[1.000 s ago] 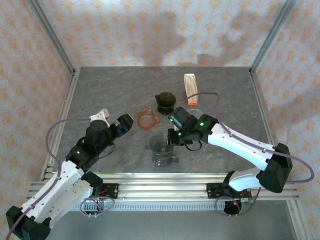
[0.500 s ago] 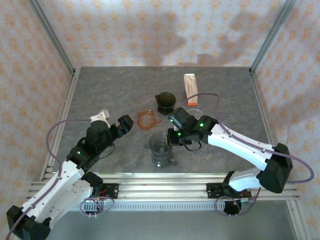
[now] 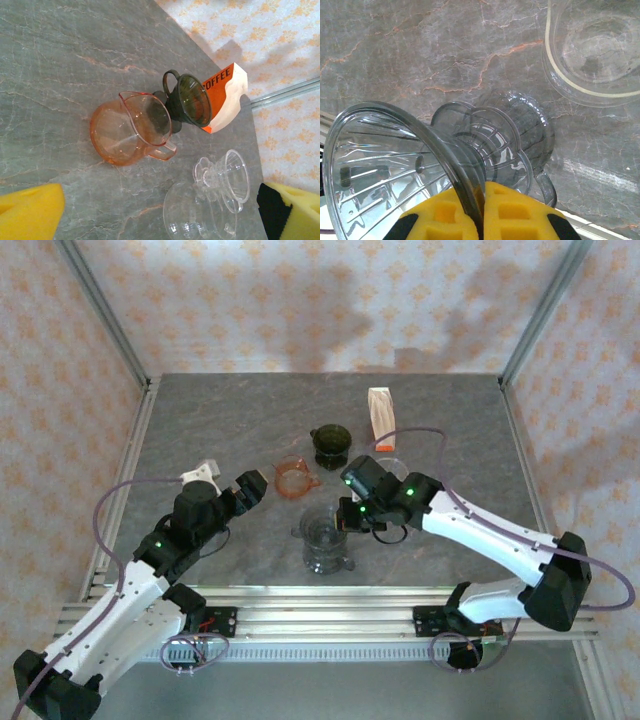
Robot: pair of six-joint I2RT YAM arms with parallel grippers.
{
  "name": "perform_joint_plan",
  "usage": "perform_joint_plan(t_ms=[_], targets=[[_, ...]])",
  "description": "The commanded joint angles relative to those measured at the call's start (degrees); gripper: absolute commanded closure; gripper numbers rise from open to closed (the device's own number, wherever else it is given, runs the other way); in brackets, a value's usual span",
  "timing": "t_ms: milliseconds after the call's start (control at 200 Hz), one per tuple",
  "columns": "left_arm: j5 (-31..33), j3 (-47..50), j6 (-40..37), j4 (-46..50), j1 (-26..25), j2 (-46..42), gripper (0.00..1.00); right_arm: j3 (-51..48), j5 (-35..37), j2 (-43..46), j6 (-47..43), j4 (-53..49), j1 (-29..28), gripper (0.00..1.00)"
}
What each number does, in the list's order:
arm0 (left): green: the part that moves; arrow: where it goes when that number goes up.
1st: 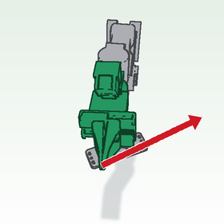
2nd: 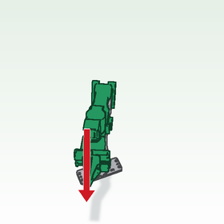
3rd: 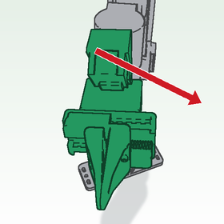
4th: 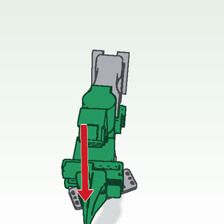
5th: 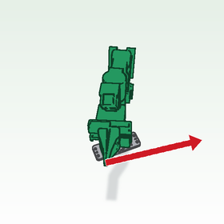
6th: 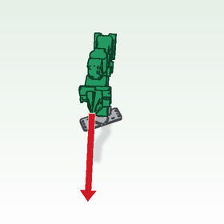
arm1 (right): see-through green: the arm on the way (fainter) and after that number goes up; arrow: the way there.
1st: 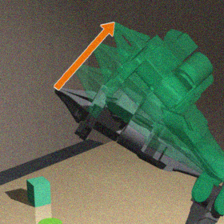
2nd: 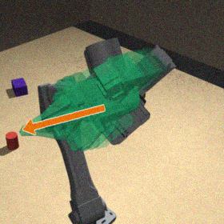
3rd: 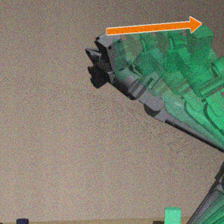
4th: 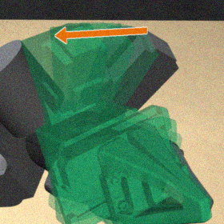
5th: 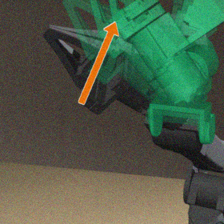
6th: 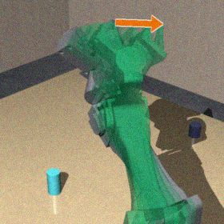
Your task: Place the coffee filter in the dripper
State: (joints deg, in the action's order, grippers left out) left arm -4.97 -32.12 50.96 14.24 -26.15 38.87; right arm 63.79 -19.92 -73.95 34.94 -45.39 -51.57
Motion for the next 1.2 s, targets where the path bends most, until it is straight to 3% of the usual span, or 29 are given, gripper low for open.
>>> perform_joint_plan(t_ms=[0, 290, 415, 706, 1016, 1191], targets=[[1.7, 0.6, -0.3, -1.8, -0.3, 0.0, 0.01, -1.8, -1.1, 1.2, 1.5, 1.3, 0.2, 1.0], [1.7, 0.4, -0.6, -1.4, -0.2, 0.0, 0.01, -3.2, -0.2, 0.9, 1.5, 2.2, 0.1, 1.0], [1.7, 0.5, -0.6, -1.5, -0.3, 0.0, 0.01, -3.1, 0.3, 1.3, 1.3, 1.9, 0.2, 0.89], [1.3, 0.7, -0.3, -1.9, -0.3, 0.1, 0.01, -3.3, 1.7, 2.7, 1.4, 1.4, 0.1, 0.49], [-0.9, 2.3, 1.3, -4.4, -0.7, 1.8, 0.01, -1.9, 6.5, 4.6, 0.3, -0.6, 0.3, 0.3], [-0.8, 3.4, 2.1, -6.2, -2.2, 3.2, 0.01, 0.4, 8.9, 5.8, -2.5, -1.2, 3.6, 0.29]])
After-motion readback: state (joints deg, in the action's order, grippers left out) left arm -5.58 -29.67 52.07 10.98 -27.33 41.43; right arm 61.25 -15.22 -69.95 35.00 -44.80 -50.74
